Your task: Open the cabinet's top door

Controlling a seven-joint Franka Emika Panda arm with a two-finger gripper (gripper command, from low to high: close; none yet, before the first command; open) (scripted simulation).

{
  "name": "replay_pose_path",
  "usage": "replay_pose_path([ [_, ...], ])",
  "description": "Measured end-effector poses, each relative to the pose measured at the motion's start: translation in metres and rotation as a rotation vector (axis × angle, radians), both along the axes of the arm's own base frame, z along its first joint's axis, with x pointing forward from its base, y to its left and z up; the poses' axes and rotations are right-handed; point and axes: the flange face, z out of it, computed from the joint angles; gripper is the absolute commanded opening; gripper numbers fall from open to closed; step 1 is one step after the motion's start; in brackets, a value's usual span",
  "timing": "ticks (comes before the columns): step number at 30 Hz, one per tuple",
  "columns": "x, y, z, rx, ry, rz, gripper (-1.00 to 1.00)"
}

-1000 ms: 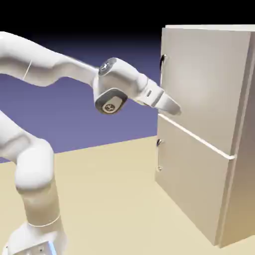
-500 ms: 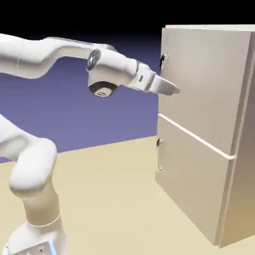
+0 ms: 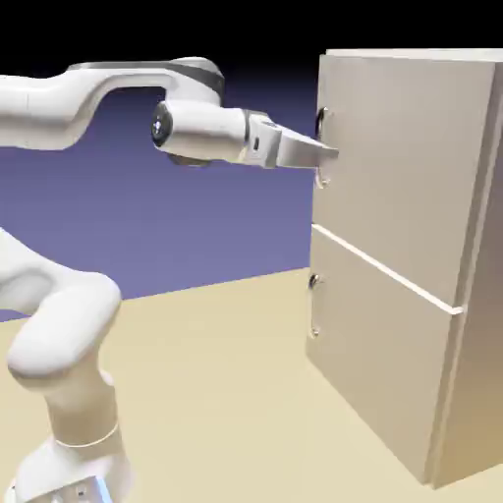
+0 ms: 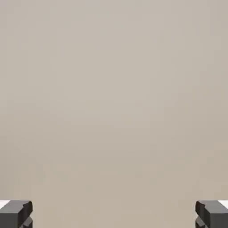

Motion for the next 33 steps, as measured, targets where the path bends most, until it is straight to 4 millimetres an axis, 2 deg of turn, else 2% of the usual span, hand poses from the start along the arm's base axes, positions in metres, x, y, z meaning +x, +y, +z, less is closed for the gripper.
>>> replay_pose_path([
  [10,0.003,0.047,-0.015,-0.016,-0.092,-0.004,0.00],
  [20,0.015,0.102,-0.046,-0.034,-0.153,-0.006,0.00],
  [22,0.015,0.102,-0.046,-0.034,-0.153,-0.006,0.00],
  [26,0.056,0.101,-0.046,-0.035,-0.153,-0.006,0.00],
  [27,0.065,0.100,-0.046,-0.034,-0.153,-0.006,-1.00],
  [29,0.065,0.100,-0.046,-0.034,-0.153,-0.006,-1.00],
  [33,0.044,0.092,-0.046,-0.031,-0.155,0.051,-1.00],
])
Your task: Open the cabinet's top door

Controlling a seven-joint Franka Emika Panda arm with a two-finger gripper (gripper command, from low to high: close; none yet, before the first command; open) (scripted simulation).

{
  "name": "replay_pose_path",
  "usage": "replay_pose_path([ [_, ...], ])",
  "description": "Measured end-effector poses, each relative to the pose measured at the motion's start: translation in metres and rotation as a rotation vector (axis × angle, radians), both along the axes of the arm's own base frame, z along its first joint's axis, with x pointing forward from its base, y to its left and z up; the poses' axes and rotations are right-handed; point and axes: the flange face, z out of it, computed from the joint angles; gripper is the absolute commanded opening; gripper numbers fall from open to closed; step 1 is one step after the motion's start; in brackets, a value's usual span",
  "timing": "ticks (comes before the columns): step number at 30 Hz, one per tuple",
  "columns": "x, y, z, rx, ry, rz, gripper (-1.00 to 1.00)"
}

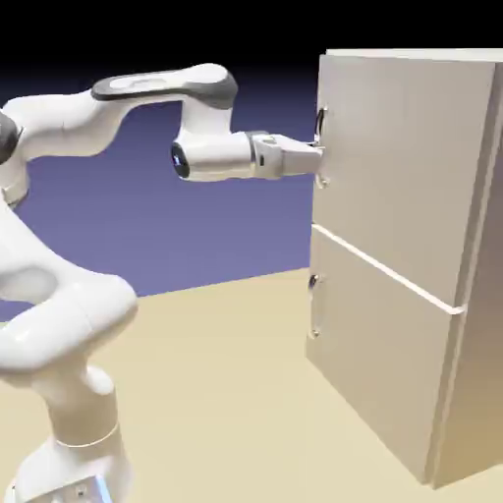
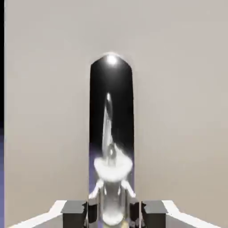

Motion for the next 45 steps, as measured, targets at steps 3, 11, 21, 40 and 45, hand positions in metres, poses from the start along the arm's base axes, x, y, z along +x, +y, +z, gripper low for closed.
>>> replay_pose_path([
  [3,-0.006,-0.002,0.000,-0.001,0.001,0.013,-1.00],
  [11,-0.049,-0.023,0.000,0.000,0.001,0.132,-1.00],
  [21,-0.104,-0.060,0.000,0.001,0.001,0.294,-1.00],
  [40,-0.168,-0.124,0.000,0.001,0.000,0.516,-1.00],
  [45,-0.176,-0.134,0.000,0.000,0.001,0.549,-1.00],
])
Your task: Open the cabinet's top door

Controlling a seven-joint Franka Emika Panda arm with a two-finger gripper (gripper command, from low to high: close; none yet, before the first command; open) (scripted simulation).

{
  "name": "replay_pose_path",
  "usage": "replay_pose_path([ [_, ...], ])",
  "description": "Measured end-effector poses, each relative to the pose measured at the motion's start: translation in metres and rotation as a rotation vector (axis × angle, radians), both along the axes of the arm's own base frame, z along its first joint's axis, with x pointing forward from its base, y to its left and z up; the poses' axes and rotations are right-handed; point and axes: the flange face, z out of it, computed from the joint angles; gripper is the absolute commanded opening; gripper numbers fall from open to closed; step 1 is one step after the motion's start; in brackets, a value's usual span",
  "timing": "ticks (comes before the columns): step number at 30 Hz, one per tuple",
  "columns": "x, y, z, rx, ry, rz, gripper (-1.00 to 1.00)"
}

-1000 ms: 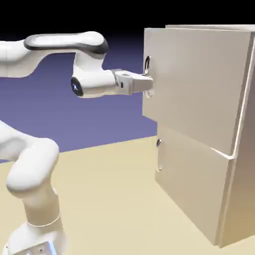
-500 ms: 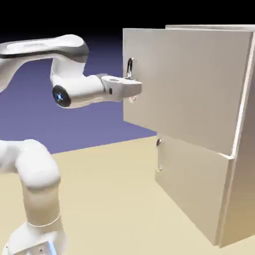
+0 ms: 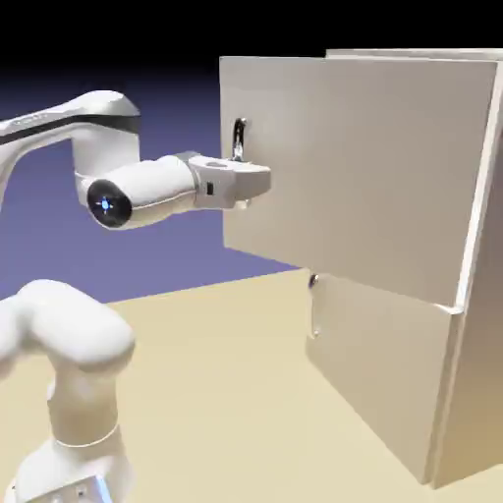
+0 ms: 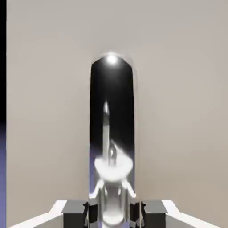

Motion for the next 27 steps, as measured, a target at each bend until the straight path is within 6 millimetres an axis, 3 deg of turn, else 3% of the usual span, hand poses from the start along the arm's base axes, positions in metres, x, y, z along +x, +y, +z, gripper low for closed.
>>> replay_pose_path([
  [8,-0.023,-0.035,0.000,0.000,0.000,0.101,-1.00],
  [16,-0.048,-0.082,0.000,0.000,0.000,0.234,-1.00],
  [22,-0.065,-0.129,0.000,0.001,0.000,0.356,-1.00],
  [27,-0.077,-0.182,0.000,0.001,0.000,0.489,-1.00],
])
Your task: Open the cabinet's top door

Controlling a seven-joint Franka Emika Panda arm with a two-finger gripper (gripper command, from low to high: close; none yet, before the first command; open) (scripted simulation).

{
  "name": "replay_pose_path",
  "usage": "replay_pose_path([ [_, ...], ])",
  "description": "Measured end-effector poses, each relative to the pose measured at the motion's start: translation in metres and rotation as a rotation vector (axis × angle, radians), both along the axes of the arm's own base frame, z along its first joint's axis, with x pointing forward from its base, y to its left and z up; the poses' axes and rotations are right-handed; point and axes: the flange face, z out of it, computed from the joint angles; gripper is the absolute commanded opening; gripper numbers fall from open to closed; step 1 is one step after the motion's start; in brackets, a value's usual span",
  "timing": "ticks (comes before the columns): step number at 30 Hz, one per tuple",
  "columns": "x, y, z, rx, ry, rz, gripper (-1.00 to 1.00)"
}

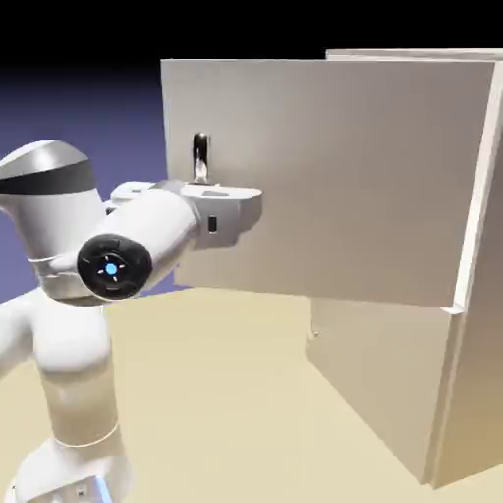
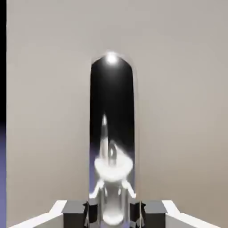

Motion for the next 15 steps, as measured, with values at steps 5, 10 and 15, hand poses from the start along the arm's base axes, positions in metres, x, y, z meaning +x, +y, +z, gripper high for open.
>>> replay_pose_path([
  [5,-0.005,-0.054,0.000,0.000,0.000,0.133,-1.00],
  [10,-0.003,-0.103,0.000,0.000,0.000,0.253,-1.00],
  [15,0.004,-0.148,0.000,0.000,0.000,0.364,-1.00],
])
